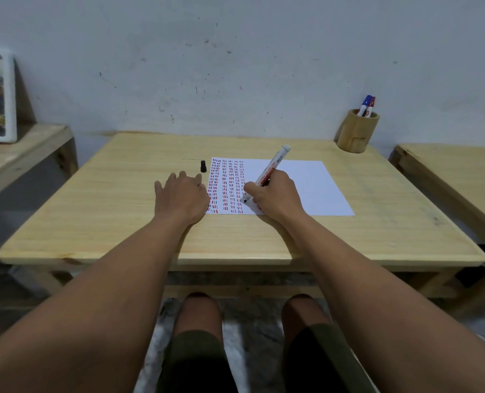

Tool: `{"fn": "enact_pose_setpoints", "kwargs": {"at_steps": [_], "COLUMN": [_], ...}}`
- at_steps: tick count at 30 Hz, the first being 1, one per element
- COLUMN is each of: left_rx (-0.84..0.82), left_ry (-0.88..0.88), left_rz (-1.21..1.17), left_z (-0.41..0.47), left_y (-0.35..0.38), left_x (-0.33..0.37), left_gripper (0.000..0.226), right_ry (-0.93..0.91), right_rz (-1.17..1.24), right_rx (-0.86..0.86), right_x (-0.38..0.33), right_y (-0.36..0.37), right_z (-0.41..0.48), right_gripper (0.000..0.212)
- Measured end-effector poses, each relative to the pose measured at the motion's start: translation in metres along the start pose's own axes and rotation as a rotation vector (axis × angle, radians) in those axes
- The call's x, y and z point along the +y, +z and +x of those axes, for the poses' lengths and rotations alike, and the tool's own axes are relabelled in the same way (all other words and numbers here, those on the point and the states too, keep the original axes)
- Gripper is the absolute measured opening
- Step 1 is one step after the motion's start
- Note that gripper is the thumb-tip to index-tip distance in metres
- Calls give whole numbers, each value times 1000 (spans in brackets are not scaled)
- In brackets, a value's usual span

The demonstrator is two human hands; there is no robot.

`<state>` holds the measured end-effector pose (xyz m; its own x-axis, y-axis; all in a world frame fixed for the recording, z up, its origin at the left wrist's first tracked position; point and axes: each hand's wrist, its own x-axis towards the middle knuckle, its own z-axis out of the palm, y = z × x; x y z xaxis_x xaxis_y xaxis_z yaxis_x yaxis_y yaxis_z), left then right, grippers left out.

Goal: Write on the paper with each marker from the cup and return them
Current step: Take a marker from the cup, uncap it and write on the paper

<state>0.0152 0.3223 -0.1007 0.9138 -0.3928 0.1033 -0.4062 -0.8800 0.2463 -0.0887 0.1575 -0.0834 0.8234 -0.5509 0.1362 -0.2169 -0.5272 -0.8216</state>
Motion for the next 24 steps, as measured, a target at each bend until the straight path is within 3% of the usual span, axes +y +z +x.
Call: {"fn": "enact_pose_setpoints", "kwargs": {"at_steps": [4, 7, 10, 15, 20, 24], "left_rx": [78, 172, 167, 94, 195, 282], "left_ry": [-44, -105, -45, 44, 22, -83], "left_rz": [-87, -236, -322, -237, -267, -566], "left_z": [1, 11, 29, 50, 51, 48], "left_y": [-4, -9, -13, -12, -13, -24], "left_x": [3, 9, 13, 17, 15, 26], "left_gripper": [38, 42, 52, 42, 31, 24], "right_ry": [33, 72, 90, 126, 192, 209], "right_rz": [73, 195, 316, 532, 664, 711], "right_rx": [44, 67, 71, 8, -26, -25], "right_x": [-1, 0, -1, -11, -16, -16], "right_y": [-3, -5, -8, -13, -16, -19], "right_z": [1, 7, 15, 23, 29, 33], "right_gripper": [24, 28, 20, 6, 17, 13]}}
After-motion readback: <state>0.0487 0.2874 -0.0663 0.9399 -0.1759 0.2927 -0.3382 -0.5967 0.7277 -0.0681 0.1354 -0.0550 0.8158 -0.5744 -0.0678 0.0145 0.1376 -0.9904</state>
